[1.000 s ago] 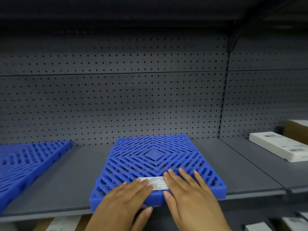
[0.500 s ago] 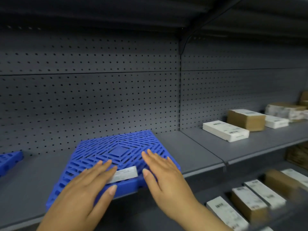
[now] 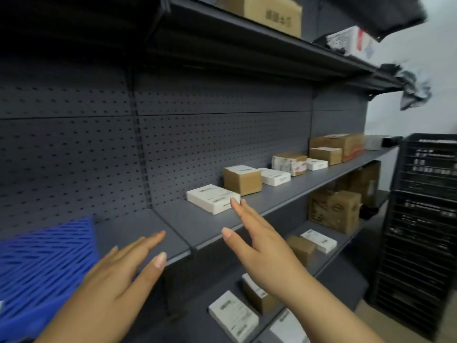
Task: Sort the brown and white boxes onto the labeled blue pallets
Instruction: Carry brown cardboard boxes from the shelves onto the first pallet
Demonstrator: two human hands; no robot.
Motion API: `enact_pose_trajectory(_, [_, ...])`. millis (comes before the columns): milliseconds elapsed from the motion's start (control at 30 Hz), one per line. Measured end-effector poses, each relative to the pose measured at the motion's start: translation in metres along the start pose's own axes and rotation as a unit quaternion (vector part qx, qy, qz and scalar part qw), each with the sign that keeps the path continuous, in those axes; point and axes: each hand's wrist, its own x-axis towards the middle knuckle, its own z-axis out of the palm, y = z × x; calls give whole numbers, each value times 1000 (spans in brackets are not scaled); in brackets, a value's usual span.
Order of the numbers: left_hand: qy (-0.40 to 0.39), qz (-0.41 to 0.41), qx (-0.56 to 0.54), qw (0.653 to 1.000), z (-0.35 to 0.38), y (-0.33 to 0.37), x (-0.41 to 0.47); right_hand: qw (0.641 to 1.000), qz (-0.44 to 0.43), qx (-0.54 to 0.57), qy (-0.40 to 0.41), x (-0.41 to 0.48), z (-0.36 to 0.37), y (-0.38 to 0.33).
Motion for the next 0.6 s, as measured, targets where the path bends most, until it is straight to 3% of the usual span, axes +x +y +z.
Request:
enact_pose_trajectory(200, [-72, -8, 205, 976, 107, 91, 86, 989, 35, -140, 15, 5, -120, 90])
enact_pose_trajectory(433, [-56, 5, 252, 966, 214, 177, 167, 938, 94, -332, 17, 20, -232, 185])
enact_pose_trajectory(600, [-69, 13, 266, 961, 271, 210, 214, 920, 153, -360, 31, 41, -284, 235])
